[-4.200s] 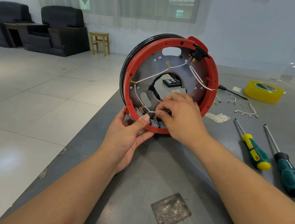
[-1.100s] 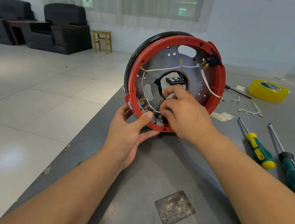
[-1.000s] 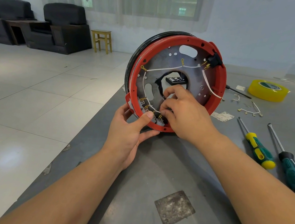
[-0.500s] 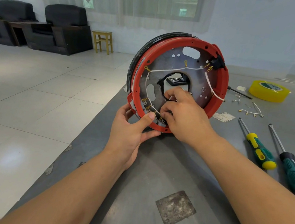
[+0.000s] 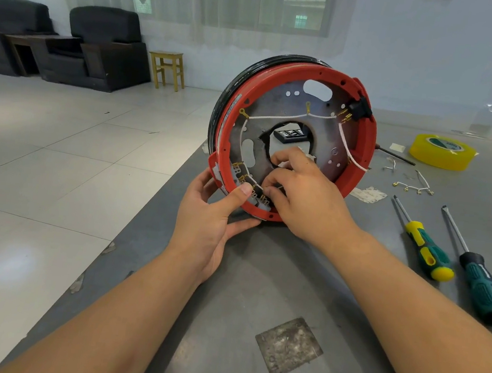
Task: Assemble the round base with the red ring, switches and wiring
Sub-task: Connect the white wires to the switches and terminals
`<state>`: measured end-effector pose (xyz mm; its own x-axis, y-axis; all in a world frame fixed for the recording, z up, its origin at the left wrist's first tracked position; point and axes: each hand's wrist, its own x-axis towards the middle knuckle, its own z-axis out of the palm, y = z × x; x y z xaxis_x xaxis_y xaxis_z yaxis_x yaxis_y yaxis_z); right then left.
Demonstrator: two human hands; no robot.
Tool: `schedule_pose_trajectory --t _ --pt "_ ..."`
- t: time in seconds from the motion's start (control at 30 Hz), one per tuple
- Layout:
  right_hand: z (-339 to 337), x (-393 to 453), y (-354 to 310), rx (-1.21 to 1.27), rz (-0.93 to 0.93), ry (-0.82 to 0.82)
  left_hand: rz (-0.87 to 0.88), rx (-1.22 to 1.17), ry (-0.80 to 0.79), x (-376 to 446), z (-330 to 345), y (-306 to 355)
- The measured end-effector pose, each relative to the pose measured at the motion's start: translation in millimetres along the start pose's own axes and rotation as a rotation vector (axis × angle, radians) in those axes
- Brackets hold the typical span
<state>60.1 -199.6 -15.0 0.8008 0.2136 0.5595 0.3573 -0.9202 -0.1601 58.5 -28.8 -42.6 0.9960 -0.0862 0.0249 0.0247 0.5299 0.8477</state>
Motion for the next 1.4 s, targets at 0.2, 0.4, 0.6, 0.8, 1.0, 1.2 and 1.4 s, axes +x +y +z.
schedule_pose_trajectory --t 0.2,0.4,0.6,0.8,1.0,1.2,1.4 --pt "6 -12 -2 -0.012 -0.118 0.126 -0.029 -0.046 0.018 1 -6 4" --pt "7 -23 -2 -0.038 -0.143 0.143 -0.045 -0.105 0.045 2 -9 7" --pt "9 -22 -1 -0.193 -0.191 0.125 -0.061 -0.102 0.062 3 -11 9" --pt "10 -20 3 -0.251 -0.228 0.209 -0.1 -0.104 0.06 2 -9 11" --pt "11 -20 6 -0.264 -0.267 0.273 -0.119 -0.128 0.054 0 -7 11" --pt "10 -20 7 -0.302 -0.279 0.288 -0.136 -0.138 0.047 0 -7 11" --pt "11 -17 7 -0.291 -0.298 0.329 -0.124 -0.169 0.038 1 -9 11"
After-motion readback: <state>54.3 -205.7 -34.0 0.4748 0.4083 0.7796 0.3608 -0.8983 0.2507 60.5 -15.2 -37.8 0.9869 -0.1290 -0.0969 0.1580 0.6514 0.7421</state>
